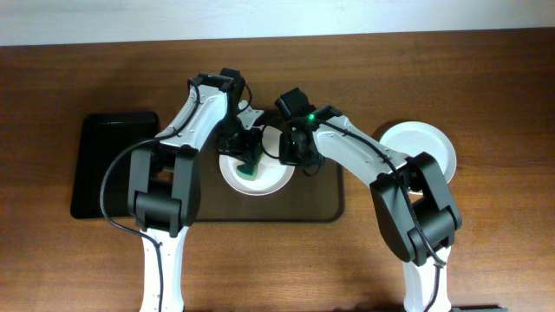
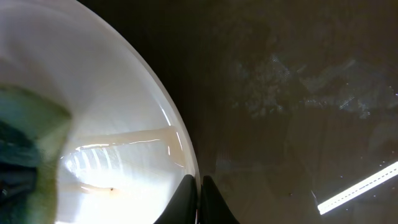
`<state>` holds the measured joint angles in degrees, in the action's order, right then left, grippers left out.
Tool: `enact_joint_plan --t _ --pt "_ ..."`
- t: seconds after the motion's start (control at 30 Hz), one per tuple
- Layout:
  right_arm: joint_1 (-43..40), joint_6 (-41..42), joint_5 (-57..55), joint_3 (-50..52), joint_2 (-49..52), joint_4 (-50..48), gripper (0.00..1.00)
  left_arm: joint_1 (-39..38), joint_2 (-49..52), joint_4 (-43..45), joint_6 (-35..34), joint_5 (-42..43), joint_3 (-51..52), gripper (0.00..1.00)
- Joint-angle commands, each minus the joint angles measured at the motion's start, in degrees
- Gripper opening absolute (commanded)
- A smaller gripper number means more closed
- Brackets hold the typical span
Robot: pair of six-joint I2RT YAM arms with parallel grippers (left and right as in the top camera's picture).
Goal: Clean dirty plates on tray and stack at the side
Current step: 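Finish scrubbing and lift the sponge away with the left gripper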
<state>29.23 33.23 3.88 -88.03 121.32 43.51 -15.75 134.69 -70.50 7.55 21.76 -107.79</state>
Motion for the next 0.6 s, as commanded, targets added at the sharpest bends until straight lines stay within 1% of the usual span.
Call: enact_joint_plan --t 0.0,0.13,0.2,0.23,0.33,0.57 --pt "0.0 0.5 0.0 -0.9 0.9 -0.2 0.04 -0.9 0.6 1.4 1.1 8.9 0.9 0.01" --pt "0.0 0.5 0.0 -0.9 0.9 -0.2 0.04 -0.8 0.6 4.7 -3.8 7.0 2.1 0.01" --pt "0.0 0.5 0.0 -0.9 0.9 -0.1 0.04 -0.5 0.6 6.7 -7.4 2.3 3.1 0.01" --pt "0.0 0.5 0.0 -0.9 0.9 0.0 0.04 -0.3 0.6 8.0 -9.8 -1.9 3.5 0.01" --pt "0.0 0.5 0.0 -0.9 0.9 0.0 0.04 0.2 0.6 9.5 -13.3 -10.3 3.6 0.01" --pt "0.0 0.5 0.0 -0.9 0.9 0.0 0.04 0.3 0.6 12.9 -14.5 -26.0 3.6 0.01"
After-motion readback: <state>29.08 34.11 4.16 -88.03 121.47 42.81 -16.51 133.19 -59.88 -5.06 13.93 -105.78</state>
